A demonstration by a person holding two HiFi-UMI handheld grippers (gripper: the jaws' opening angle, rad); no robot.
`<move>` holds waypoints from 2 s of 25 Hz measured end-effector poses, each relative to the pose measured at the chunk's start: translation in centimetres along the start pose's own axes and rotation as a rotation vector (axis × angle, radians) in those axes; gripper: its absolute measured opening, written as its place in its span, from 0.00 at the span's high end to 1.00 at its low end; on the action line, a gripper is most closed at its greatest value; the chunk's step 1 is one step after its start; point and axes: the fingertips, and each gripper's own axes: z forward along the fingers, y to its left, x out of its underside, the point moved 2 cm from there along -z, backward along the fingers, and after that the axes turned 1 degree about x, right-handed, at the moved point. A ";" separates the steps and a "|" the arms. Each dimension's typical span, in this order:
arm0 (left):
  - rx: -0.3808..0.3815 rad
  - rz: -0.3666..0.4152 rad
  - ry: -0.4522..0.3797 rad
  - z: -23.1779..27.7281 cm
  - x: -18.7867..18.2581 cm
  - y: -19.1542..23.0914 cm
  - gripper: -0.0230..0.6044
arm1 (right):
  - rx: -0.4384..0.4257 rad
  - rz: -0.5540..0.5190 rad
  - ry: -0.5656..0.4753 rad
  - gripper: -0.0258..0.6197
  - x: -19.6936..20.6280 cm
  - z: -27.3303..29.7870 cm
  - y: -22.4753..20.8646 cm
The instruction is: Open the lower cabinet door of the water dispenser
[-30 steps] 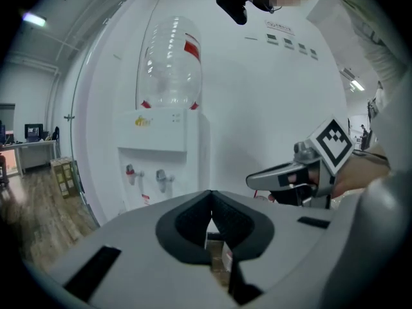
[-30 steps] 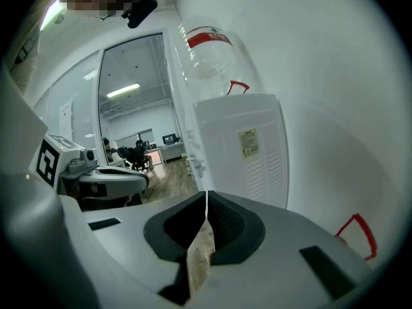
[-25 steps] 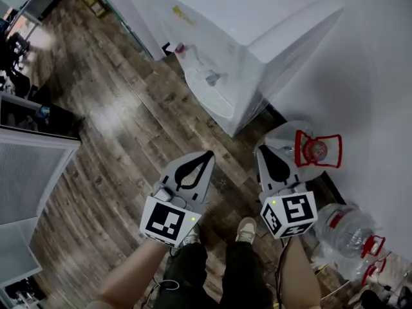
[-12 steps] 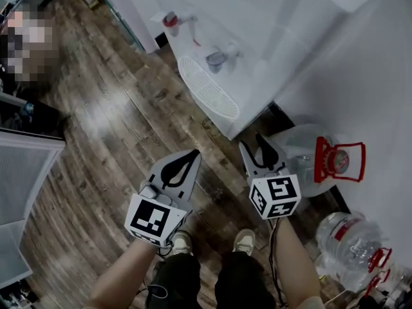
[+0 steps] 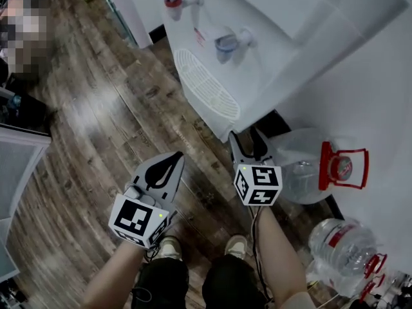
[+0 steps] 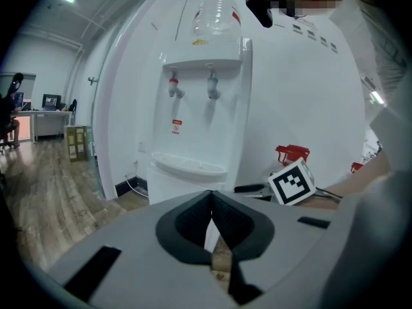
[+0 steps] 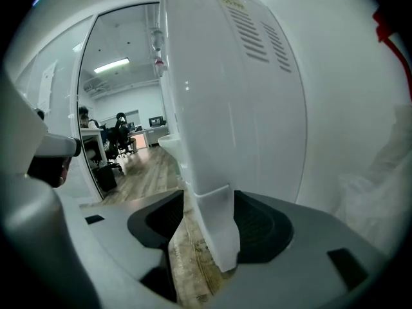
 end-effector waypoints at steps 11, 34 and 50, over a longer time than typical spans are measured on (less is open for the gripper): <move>-0.036 -0.030 0.002 -1.3 1.4 3.6 0.96 | 0.101 0.050 -0.038 0.66 -0.1 1.0 0.1; -0.183 -0.125 0.017 -11.1 2.0 9.9 0.96 | -0.153 -0.021 0.187 0.68 2.7 2.3 17.4; -0.399 -0.194 0.018 -23.0 2.5 20.6 0.96 | -0.325 -0.065 0.286 0.72 0.3 10.1 29.5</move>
